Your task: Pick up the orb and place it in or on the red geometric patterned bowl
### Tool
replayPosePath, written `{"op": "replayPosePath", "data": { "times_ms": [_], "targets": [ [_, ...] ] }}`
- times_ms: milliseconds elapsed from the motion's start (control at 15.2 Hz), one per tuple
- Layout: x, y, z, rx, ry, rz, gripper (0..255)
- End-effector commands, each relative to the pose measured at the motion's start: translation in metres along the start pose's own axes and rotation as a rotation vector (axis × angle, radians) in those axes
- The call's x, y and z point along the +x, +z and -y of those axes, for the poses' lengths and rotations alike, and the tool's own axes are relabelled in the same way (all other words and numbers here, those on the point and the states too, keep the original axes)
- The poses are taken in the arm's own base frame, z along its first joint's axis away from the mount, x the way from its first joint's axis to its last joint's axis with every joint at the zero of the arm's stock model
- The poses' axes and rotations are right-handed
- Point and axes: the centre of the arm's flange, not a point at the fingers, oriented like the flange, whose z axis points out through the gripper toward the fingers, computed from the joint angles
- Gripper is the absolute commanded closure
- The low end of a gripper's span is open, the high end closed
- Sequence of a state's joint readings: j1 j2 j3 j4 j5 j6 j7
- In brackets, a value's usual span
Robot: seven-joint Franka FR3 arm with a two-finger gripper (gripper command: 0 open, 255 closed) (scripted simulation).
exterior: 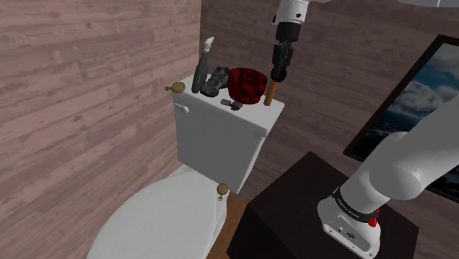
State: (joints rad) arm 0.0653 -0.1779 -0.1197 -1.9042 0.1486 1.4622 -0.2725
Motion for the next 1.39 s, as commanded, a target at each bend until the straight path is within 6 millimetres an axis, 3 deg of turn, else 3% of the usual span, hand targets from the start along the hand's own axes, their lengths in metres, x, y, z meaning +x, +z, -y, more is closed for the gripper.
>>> {"op": "replayPosePath", "data": {
  "times_ms": [0, 858, 1320],
  "targets": [
    [0.011, -0.007, -0.005, 0.000, 0.000, 0.000, 255],
    [0.158, -0.057, -0.081, 0.000, 0.000, 0.000, 255],
    [0.166, -0.022, -0.090, 0.000, 0.000, 0.000, 255]
  ]
}}
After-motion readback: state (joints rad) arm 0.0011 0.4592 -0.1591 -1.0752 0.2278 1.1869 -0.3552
